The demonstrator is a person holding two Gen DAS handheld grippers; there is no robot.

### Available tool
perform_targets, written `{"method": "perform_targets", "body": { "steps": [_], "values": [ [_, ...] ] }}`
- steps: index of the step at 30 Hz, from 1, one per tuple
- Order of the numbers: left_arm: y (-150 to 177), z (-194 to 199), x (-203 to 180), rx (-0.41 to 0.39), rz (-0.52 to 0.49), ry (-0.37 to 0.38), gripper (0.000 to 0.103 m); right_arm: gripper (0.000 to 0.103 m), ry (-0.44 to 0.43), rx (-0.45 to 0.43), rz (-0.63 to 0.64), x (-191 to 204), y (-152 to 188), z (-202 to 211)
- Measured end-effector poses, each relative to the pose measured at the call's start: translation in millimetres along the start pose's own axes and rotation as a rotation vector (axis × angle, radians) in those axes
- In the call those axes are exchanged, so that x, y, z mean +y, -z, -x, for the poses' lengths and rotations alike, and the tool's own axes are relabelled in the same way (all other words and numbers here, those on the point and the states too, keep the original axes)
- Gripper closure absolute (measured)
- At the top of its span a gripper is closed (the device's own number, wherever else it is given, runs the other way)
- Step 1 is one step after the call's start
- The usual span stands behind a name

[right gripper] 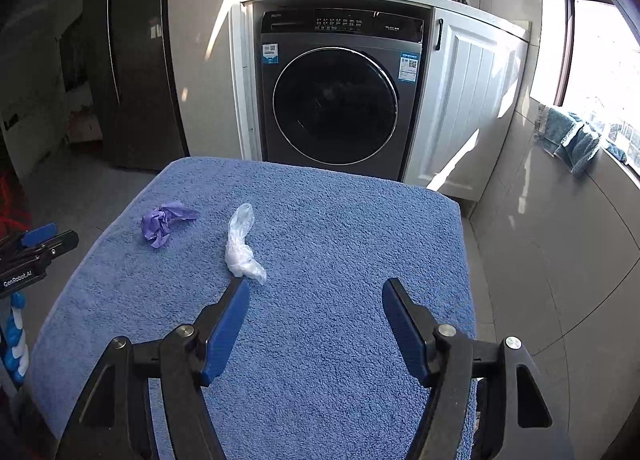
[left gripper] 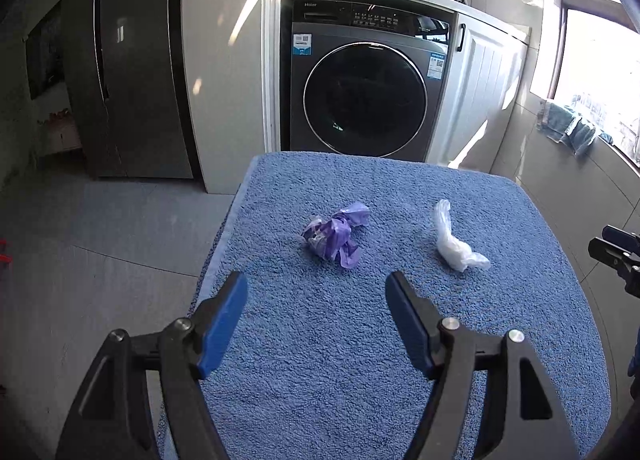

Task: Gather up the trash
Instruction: 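Grasp the purple glove with the left tool while the right tool grasps the clear plastic bag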

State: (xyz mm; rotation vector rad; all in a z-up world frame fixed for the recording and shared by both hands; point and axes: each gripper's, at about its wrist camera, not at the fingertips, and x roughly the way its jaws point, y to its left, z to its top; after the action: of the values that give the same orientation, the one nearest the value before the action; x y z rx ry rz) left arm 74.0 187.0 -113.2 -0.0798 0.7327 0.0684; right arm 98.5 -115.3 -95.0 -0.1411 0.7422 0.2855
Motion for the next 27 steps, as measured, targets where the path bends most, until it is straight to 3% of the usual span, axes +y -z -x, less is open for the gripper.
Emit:
{"method": "perform_targets", "body": {
  "steps": [9, 13, 18, 25, 26, 27],
  "values": [
    [-17, -46, 33, 0.034, 0.08, 0.058, 0.031, 0.035, -0.08, 0.034, 0.057, 12, -17, -51],
    [-26, -76, 41, 0.083, 0.101, 0.129, 0.03, 0.035, -0.133, 0.057, 0.082, 22, -21, -80],
    [-33, -110, 32, 0.132, 0.069, 0.182, 0.03, 0.035, -0.192, 0.1, 0.111, 36, -20, -117],
    [-37, -145, 12, 0.178, 0.018, 0.166, 0.031, 0.037, -0.264, 0.149, 0.114, 47, -18, -157],
    [-37, -149, 9, 0.179, 0.013, 0.158, 0.032, 0.039, -0.271, 0.152, 0.119, 48, -17, -160],
    [-37, -153, 7, 0.183, 0.005, 0.145, 0.04, 0.045, -0.272, 0.158, 0.126, 50, -16, -164]
  ]
}}
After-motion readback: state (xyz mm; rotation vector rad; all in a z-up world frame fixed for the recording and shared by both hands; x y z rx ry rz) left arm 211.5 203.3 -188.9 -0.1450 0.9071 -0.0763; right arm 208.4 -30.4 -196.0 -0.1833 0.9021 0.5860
